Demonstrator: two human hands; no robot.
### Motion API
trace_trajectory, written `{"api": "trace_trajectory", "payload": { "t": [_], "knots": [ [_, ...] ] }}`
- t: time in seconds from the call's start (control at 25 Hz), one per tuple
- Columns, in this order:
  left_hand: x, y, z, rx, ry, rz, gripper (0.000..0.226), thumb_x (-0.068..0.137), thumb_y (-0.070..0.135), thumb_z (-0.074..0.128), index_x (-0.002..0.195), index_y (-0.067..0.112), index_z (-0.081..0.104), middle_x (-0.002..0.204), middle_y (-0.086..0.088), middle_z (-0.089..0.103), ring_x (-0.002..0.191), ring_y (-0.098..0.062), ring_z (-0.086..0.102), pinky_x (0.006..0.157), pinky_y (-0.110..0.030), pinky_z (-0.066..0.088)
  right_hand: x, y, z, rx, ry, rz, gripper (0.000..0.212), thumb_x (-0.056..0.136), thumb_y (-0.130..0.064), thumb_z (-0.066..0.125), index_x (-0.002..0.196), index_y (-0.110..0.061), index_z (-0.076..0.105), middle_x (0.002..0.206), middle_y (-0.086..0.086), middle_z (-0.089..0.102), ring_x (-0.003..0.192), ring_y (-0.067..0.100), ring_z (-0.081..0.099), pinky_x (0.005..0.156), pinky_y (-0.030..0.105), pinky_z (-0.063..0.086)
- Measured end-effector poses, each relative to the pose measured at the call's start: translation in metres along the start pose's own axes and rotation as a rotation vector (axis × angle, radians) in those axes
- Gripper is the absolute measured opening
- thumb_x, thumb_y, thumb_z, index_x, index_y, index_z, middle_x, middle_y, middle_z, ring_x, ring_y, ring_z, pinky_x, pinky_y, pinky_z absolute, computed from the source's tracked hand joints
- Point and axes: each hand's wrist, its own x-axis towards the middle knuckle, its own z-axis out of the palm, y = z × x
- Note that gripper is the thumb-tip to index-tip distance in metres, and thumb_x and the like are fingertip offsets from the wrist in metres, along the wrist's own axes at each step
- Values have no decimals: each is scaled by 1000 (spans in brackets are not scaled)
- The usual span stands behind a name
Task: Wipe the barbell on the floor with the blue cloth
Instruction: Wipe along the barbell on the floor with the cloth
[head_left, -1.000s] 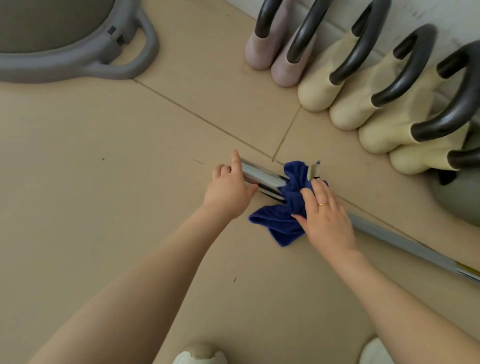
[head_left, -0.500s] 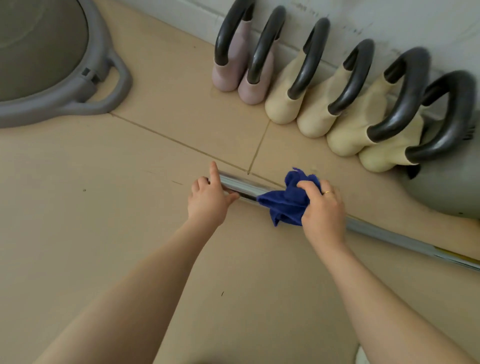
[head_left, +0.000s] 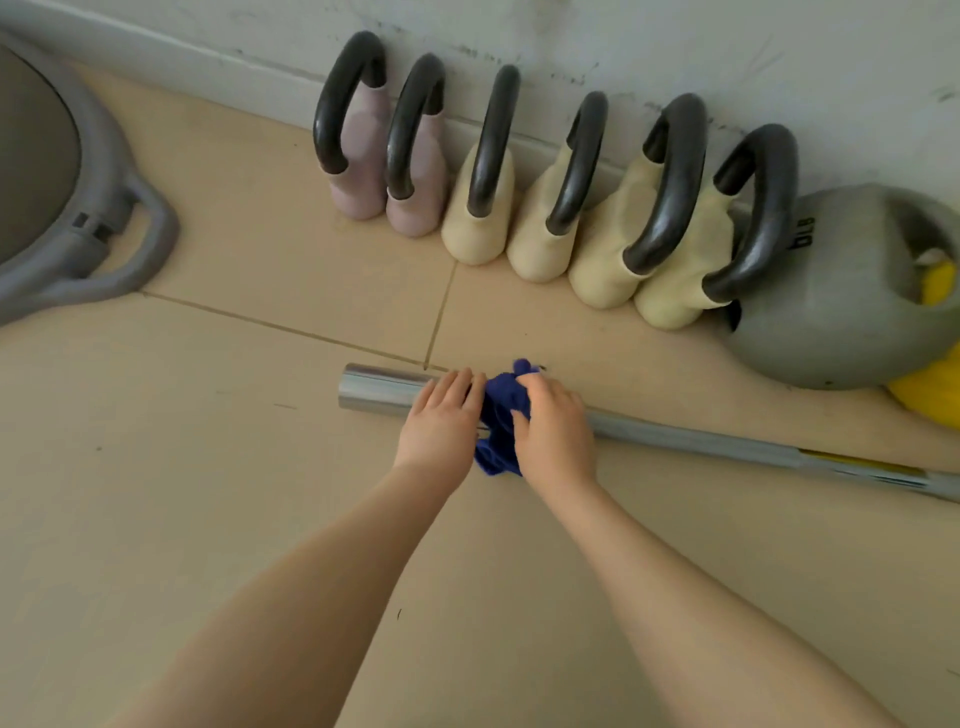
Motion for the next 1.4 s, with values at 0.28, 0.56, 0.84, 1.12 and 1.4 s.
{"api": "trace_trajectory", "payload": {
  "t": [0.28,0.56,0.84,1.12,1.4],
  "knots": [
    [26,-6,-17,7,-77,-47,60,91,24,53,143,16,23,135,-5,50,124,-25,46,100,-31,35,19,-3,-4,-1,-80,26,39,87,-12,47,125,-22,48,124,6,54,109,32,47,81,42,46],
    [34,-3,-29,47,-160,0,47,90,14,50,135,18,35,133,-5,49,123,-26,44,103,-34,33,-1,9,-4,-127,-110,-250,41,81,-10,51,120,-20,52,130,6,47,102,32,54,68,39,48],
    [13,8,-10,-29,94,8,54,90,3,45,141,12,32,149,-9,34,139,-25,26,117,-37,12,16,11,-10,-8,-125,29,42,87,-9,48,127,-21,49,127,10,49,108,33,54,76,45,50],
    [17,12,-4,-36,102,32,55,82,-4,52,134,11,45,138,-24,45,129,-41,37,112,-49,19,43,6,-8,89,-85,182,28,90,-13,45,114,-22,54,119,9,53,106,33,54,76,43,48],
    [24,7,-11,17,79,49,45,91,12,42,136,17,42,147,-10,35,136,-28,28,115,-39,11,32,7,-8,106,-99,55,41,86,-9,46,124,-25,51,124,10,50,106,33,55,78,48,50]
  ]
}}
